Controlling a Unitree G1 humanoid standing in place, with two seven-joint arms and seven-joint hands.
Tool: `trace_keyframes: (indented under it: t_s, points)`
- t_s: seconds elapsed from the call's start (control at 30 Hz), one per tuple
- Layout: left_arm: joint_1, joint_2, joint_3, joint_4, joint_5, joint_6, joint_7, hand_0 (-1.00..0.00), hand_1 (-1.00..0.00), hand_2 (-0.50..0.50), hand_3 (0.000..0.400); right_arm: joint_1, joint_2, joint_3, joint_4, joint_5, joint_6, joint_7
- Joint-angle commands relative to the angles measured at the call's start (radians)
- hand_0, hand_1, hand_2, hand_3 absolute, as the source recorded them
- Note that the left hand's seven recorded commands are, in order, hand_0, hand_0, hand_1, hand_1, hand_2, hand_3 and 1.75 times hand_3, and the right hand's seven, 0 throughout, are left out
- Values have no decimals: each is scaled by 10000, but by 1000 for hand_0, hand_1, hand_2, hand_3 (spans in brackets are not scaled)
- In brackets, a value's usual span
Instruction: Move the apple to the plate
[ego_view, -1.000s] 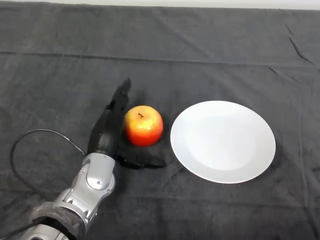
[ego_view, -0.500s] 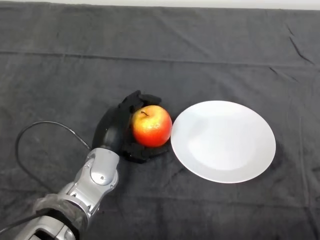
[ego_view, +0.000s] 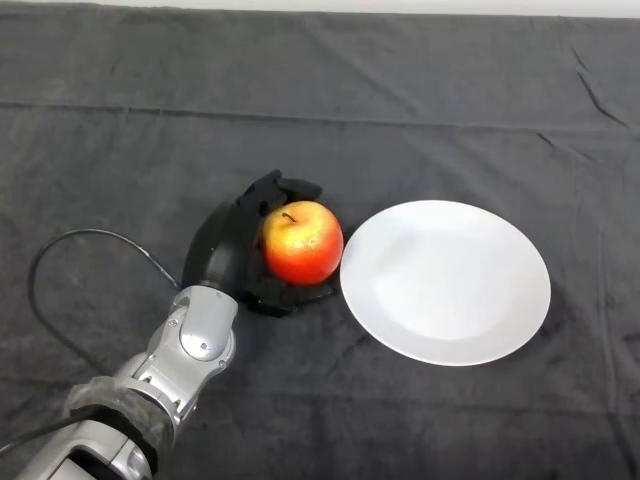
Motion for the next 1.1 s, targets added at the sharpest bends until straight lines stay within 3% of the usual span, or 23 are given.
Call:
trace_keyframes:
  t_s: [0.03, 0.53, 1.1]
  points:
    - [-607, 254, 53, -484, 129, 99, 255, -1000, -1000, 0, 400, 98, -99, -134, -179, 137, -50, 44]
    - [-1028, -315, -561, -1204, 194, 585, 655, -1000, -1000, 0, 400, 96, -102, -135, -169, 134, -54, 53]
    - [-1606, -892, -2023, -1046, -396, 628, 913, -1000, -1000, 0, 400, 91, -109, -140, -153, 132, -57, 62]
